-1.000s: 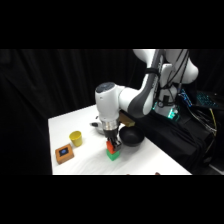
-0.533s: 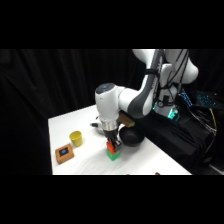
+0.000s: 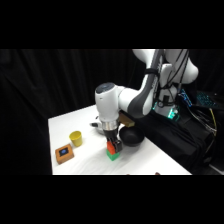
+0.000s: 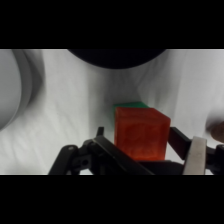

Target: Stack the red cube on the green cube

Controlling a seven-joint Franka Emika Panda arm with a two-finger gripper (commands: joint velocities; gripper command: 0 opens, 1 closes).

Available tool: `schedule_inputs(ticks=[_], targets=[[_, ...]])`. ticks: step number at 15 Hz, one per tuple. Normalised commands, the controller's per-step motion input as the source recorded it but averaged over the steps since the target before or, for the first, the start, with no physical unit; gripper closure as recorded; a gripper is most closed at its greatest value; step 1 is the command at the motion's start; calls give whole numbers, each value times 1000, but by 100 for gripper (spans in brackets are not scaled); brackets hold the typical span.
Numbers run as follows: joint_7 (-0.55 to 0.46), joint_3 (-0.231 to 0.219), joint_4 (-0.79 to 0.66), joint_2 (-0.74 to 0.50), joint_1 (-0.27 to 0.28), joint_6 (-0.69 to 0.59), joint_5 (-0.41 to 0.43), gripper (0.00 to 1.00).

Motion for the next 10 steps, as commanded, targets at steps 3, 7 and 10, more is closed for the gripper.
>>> schedule_inputs(ticks=[3, 7, 10], targets=[[14, -53, -53, -205, 50, -89, -43, 0], [88, -89, -44, -223, 84, -186, -111, 0], [150, -92, -61, -266, 110, -247, -158, 0]])
